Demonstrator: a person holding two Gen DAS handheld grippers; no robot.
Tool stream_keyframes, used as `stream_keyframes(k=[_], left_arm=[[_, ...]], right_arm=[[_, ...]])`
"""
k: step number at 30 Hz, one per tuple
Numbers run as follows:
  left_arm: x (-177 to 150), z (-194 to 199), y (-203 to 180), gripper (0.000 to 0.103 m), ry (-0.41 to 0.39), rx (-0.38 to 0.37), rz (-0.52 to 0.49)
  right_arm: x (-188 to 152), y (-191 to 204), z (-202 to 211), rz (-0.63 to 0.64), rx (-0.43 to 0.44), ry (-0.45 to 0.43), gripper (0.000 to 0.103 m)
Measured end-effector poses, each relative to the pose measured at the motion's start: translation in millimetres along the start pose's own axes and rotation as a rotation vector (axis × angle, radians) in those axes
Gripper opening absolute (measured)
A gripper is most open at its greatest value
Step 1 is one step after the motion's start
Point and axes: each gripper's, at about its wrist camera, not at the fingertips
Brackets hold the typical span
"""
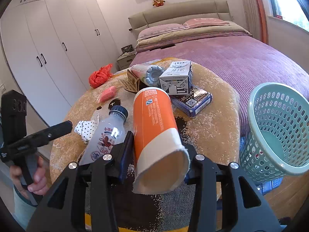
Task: Collect trash
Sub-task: 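Grasp the orange paper cup with the right tool while the left tool approaches the plastic bottle, then close the left tool on the plastic milk bottle and lift it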
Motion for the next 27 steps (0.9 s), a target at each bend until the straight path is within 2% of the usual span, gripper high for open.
stream_keyframes(k=[2,3,7,8,12,14,15,16,20,24,27], left_arm=[[1,-12,-13,0.083,0.039,-0.001,-0.019],[2,-22,-20,0.083,0.069,0.025,-0.029],[0,-58,-34,0.083,0.156,0.212,-0.052],[0,-64,-36,0.082,0.172,0.234,-0.060],[-2,-77,-41,0.079,0.216,0.258,-0.070],[-4,-82,-42,0.074,0.225,0.282,-0.079],[-4,-83,-42,0.067,0.230,0.288,-0.080],[-5,-84,-42,0.061,0.233,0.286,-0.080],[-7,-81,-44,0.057,0.220,0.261,-0.091],[-4,-59,-59,0.055,0.135,0.162,-0.094],[4,-40,-77,0.054,0.044,0.135,-0.133]], right_arm=[[-1,0,1,-0.001,-0.004,-0.003,0.039],[-2,-1,2,-0.002,-0.010,-0.006,0.039],[-3,-5,6,0.001,-0.025,-0.017,0.039],[-4,-6,7,0.002,-0.028,-0.020,0.039],[-5,-16,10,-0.022,-0.025,-0.027,0.039],[-5,-22,9,-0.038,-0.018,-0.026,0.039],[-5,-25,9,-0.045,-0.016,-0.026,0.039],[-7,-26,10,-0.048,-0.016,-0.027,0.039],[-6,-29,17,-0.046,-0.021,-0.046,0.039],[-1,-37,32,-0.056,-0.034,-0.088,0.039],[3,-45,48,-0.066,-0.050,-0.134,0.039]])
Point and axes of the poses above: each gripper's, at about its wrist camera, not at the fingertips, and z roughly against the way its jaws point, y to its left, x to its top, and after that the axes turned 7 degrees about y, right-handed
